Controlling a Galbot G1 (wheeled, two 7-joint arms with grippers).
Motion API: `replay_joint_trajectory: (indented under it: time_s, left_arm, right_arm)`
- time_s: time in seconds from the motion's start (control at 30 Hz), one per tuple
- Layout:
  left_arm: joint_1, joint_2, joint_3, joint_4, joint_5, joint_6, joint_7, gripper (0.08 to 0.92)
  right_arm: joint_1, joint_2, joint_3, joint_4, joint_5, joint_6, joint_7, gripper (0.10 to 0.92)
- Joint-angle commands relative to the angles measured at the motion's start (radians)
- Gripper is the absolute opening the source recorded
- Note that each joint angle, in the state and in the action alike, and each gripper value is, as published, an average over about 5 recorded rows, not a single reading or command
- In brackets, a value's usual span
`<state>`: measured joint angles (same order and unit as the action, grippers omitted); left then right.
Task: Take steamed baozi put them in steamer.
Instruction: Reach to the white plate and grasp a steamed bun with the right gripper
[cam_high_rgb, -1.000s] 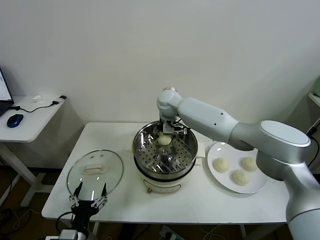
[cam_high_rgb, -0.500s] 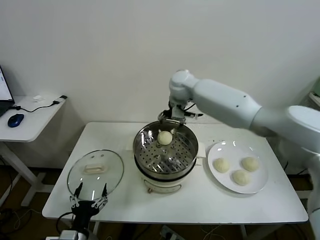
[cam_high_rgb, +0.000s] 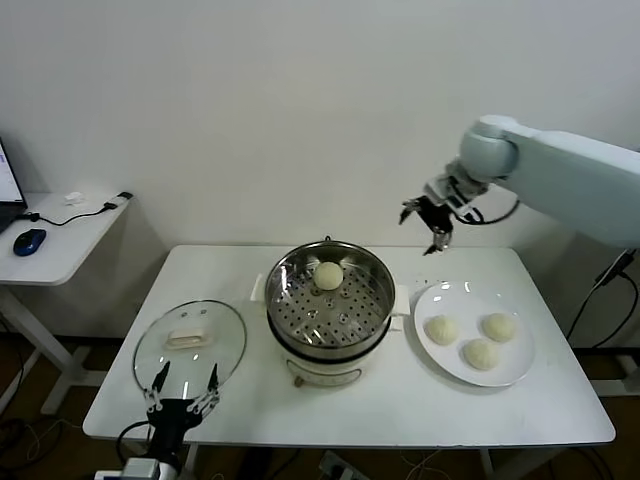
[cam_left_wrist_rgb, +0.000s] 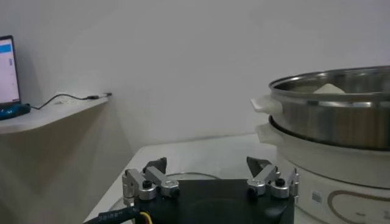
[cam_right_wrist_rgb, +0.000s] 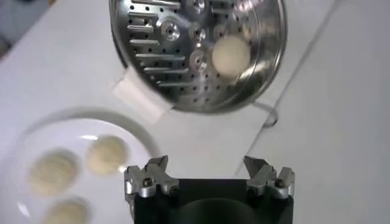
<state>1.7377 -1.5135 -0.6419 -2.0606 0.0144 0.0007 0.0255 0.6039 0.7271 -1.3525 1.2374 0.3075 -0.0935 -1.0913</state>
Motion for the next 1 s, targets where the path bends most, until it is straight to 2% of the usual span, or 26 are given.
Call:
replay_joint_trajectory:
  time_s: [0.03, 0.27, 0.47, 1.0]
  left_arm:
    - [0.009, 0.0, -0.005, -0.002, -0.003, -0.003, 0.0, 0.823]
    - [0.019, -0.003, -0.012, 0.0, -0.002, -0.009, -0.001, 0.823]
    - [0.013, -0.005, -0.035, 0.008, -0.016, -0.005, 0.001, 0.823]
    - [0.005, -0.011, -0.027, 0.023, -0.007, -0.004, 0.001, 0.823]
  right_arm:
    - [-0.238, -0.115, 0.124, -0.034, 0.001, -0.142, -0.014, 0.823]
    - [-0.473, 0.006, 0.325, -0.214, -0.154, -0.075, -0.034, 0.823]
    - [-0.544, 0.089, 0.38, -0.326, -0.182, -0.021, -0.031, 0.823]
    - [-0.576, 0.177, 0.441, -0.438, -0.231, -0.012, -0.029, 0.822]
